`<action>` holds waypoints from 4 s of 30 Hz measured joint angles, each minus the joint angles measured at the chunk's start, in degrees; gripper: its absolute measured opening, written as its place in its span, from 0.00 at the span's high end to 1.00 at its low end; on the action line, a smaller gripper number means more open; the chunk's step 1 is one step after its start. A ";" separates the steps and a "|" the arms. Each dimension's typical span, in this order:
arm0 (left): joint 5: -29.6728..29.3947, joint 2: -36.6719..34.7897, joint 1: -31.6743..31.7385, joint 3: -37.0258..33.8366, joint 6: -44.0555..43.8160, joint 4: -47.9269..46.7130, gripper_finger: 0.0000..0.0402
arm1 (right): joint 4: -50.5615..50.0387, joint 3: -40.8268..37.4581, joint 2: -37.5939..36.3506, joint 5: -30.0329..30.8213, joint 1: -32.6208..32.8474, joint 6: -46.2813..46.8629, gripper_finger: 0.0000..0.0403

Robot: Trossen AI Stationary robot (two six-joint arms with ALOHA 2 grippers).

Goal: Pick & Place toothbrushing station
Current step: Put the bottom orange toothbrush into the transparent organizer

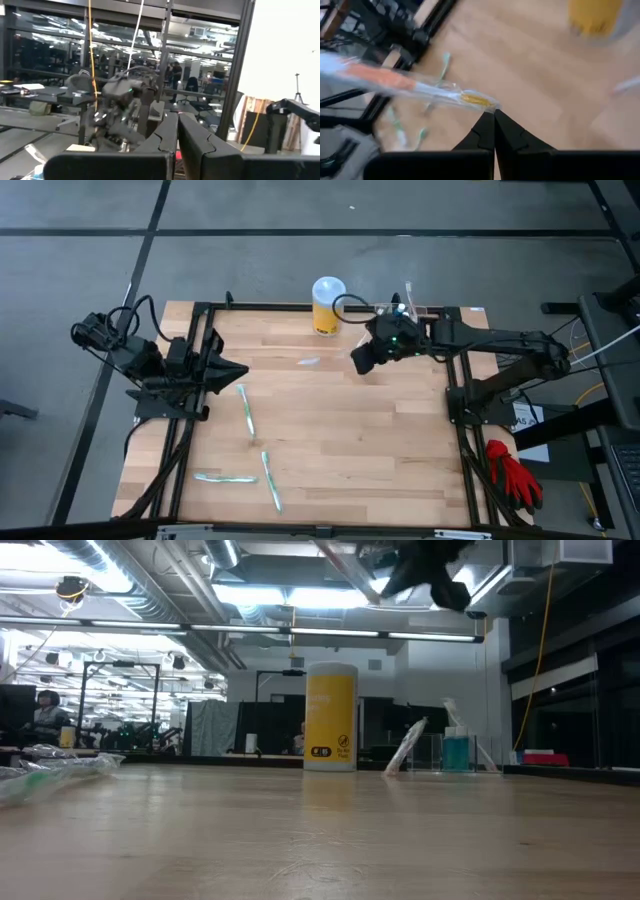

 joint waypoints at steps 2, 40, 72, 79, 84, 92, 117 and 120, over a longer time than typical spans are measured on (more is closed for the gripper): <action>0.41 -0.21 0.00 0.00 -0.02 0.10 0.98 | 0.54 -2.37 0.10 -3.36 -0.52 2.56 1.00; -0.11 0.02 0.11 0.02 -1.49 6.09 0.98 | 121.61 -14.85 -0.05 26.48 -11.19 4.99 1.00; -3.15 3.00 0.13 0.00 -9.87 5.49 0.98 | 124.36 -54.17 -0.25 39.14 -30.05 42.45 1.00; -3.93 3.04 0.13 0.00 -10.58 5.49 0.98 | 119.15 -54.19 0.58 36.87 -31.98 45.62 1.00; -3.98 3.06 0.13 0.00 -11.02 5.49 0.98 | 119.08 -54.19 3.04 34.92 -33.35 47.36 1.00; -3.92 3.71 0.13 0.00 -11.59 6.04 0.98 | 119.06 -54.19 9.17 34.80 -33.83 52.08 1.00; -3.02 3.66 0.04 0.00 -7.97 10.58 0.98 | 127.55 -59.11 11.21 35.78 -33.79 58.72 0.73; -2.57 3.70 0.04 0.00 -6.96 11.37 0.98 | 127.86 -59.11 11.21 34.77 -33.66 60.01 0.66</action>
